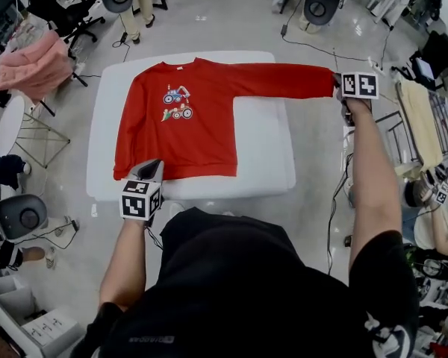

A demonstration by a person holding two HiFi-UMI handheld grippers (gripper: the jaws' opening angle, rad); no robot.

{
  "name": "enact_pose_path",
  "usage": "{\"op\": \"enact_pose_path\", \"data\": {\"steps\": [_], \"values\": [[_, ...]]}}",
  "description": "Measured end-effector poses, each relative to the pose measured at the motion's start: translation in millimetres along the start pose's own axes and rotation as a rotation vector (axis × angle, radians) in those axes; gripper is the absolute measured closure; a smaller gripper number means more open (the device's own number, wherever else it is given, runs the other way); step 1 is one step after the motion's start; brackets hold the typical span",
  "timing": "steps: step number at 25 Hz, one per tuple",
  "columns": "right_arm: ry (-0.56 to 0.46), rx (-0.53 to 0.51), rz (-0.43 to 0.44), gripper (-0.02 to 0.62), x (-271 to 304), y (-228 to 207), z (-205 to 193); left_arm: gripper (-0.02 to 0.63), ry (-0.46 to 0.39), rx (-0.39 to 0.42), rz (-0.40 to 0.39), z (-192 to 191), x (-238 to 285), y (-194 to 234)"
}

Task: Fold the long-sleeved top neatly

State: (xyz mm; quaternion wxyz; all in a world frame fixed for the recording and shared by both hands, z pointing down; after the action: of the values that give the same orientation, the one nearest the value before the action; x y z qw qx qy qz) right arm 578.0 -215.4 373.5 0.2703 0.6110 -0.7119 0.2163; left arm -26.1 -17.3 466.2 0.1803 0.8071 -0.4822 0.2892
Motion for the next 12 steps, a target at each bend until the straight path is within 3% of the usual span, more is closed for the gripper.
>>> {"op": "enact_pose_path", "data": {"steps": [7, 12], "values": [[0.025, -0.12, 0.116, 0.566, -3.3, 32.1, 24.0, 0.598, -0.017, -0.03, 0.043, 2.0, -8.0, 18.8], [0.011, -0.136, 0.248, 0.566, -19.5, 63.3, 48.6, 0.598, -0.047, -0.046, 0.069, 11.2, -15.2, 25.8]]}}
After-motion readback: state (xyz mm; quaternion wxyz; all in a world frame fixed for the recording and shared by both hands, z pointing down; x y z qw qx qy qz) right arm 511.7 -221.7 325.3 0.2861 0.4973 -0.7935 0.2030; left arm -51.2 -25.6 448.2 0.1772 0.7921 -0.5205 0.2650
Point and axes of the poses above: the fingertips, and each gripper's own axes: x forward along the fingers, y to its left, z out of its top, the point moved 9 cm from there along -x, backward along the fingers, and after that the axes turned 2 degrees about z, right-handed, at the moved point
